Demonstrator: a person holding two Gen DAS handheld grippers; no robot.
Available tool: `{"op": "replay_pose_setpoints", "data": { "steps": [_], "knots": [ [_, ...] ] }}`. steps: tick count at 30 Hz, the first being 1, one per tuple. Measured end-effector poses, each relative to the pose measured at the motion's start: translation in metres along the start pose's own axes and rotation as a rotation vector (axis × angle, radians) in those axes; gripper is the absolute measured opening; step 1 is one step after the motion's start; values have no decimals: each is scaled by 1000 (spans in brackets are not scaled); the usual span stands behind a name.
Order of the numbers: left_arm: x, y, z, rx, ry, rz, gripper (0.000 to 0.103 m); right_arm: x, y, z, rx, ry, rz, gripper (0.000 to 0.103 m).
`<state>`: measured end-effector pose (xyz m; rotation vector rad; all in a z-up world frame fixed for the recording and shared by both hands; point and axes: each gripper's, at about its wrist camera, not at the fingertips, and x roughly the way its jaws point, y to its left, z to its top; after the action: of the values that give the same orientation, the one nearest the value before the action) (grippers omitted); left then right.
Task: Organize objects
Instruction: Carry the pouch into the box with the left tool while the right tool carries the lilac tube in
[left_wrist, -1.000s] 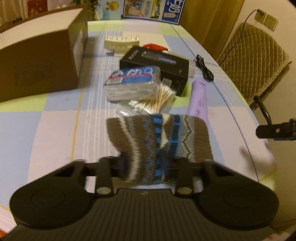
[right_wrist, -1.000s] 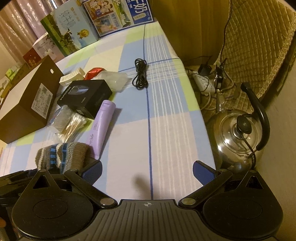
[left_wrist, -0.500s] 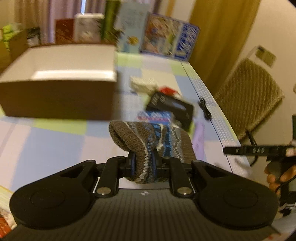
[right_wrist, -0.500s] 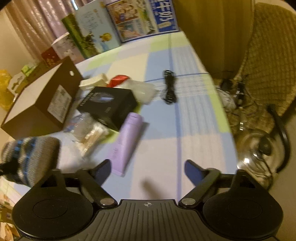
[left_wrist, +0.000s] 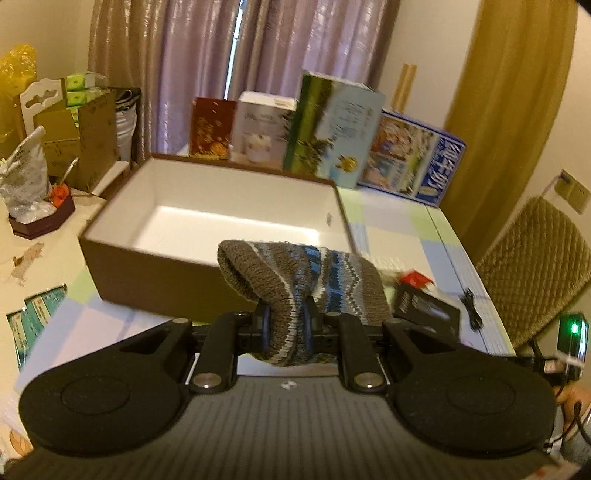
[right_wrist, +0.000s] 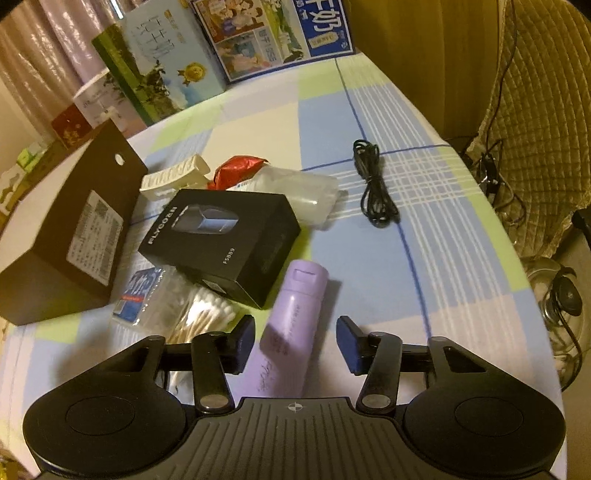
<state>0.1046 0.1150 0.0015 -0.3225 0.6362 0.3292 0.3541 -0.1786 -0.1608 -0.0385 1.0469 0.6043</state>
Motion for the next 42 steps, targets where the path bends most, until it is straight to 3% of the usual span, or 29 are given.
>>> {"op": "replay_pose_setpoints", "data": {
  "steps": [3, 6, 14, 19, 24, 28, 31, 35, 42],
  "knots": [
    [10, 22, 18, -4, -9, -2, 13, 10, 7, -1, 6, -4, -46, 41],
    [19, 42, 37, 3, -22, -3, 13, 14, 17, -1, -18, -12, -90, 30],
    [48, 84, 72, 10, -34, -10, 13, -15, 35, 2, 31, -65, -147, 29],
    [69, 106, 88, -2, -25, -9, 13, -49, 77, 30, 2, -153, -61, 29],
    [94, 126, 100, -24, -6, 9, 13, -54, 139, 61, -77, -200, 71, 29],
    [114, 141, 106, -35, 25, 38, 13, -37, 189, 85, -123, -194, 191, 29],
    [131, 151, 111, -35, 54, 55, 13, -16, 222, 96, -161, -183, 235, 29],
    [159, 164, 117, -44, 101, 66, 13, 17, 257, 107, -202, -147, 238, 29],
    [208, 167, 125, -4, 188, 71, 14, 78, 285, 109, -250, -49, 135, 29]
  ]
}}
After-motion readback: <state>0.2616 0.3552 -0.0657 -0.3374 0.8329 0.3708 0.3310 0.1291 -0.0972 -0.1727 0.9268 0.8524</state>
